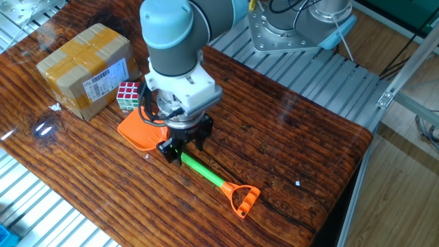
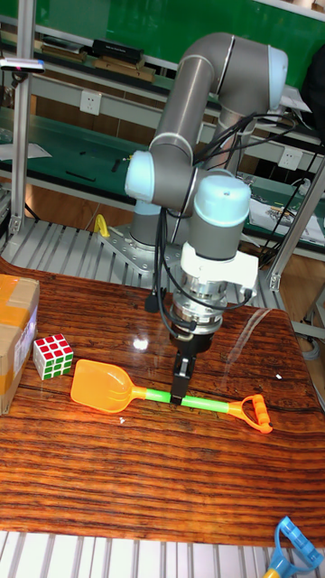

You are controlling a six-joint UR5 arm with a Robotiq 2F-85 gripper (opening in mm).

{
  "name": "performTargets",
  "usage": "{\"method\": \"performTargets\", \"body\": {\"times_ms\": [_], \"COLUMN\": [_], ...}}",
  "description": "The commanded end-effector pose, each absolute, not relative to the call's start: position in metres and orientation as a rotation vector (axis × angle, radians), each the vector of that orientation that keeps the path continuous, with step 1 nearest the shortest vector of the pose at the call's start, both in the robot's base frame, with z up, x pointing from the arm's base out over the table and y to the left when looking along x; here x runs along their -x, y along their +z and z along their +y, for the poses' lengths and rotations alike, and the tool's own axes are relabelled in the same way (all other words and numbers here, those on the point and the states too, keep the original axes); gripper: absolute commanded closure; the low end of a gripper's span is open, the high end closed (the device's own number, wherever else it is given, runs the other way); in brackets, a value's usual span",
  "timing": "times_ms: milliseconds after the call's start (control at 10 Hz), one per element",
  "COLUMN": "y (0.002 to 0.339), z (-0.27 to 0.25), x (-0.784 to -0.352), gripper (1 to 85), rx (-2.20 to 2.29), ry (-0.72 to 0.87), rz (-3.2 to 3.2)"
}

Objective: Use a shovel to scoop up an object

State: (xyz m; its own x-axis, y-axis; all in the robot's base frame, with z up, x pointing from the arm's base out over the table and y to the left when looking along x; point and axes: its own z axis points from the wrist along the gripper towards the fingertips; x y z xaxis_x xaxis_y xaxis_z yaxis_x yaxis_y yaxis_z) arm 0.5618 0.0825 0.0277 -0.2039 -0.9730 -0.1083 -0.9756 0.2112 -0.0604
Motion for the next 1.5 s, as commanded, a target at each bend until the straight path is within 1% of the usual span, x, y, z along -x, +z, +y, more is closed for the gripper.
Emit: {"method": "performTargets", "body": {"times_ms": [0,400,900,1000,1200,1400], "y": [0.020,0.011,0.004,0.004,0.004,0.004], "z": [0.081,0.079,0.080,0.080,0.081,0.080], "x": [-0.564,-0.563,-0.563,-0.562,-0.564,-0.569], "gripper": [28.0,29.3,31.0,33.7,45.0,75.0], "rx": [1.895,1.902,1.884,1.879,1.856,1.814], "ry": [0.017,-0.005,0.007,0.007,0.007,-0.009], "rz": [2.345,2.350,2.351,2.355,2.362,2.380]}}
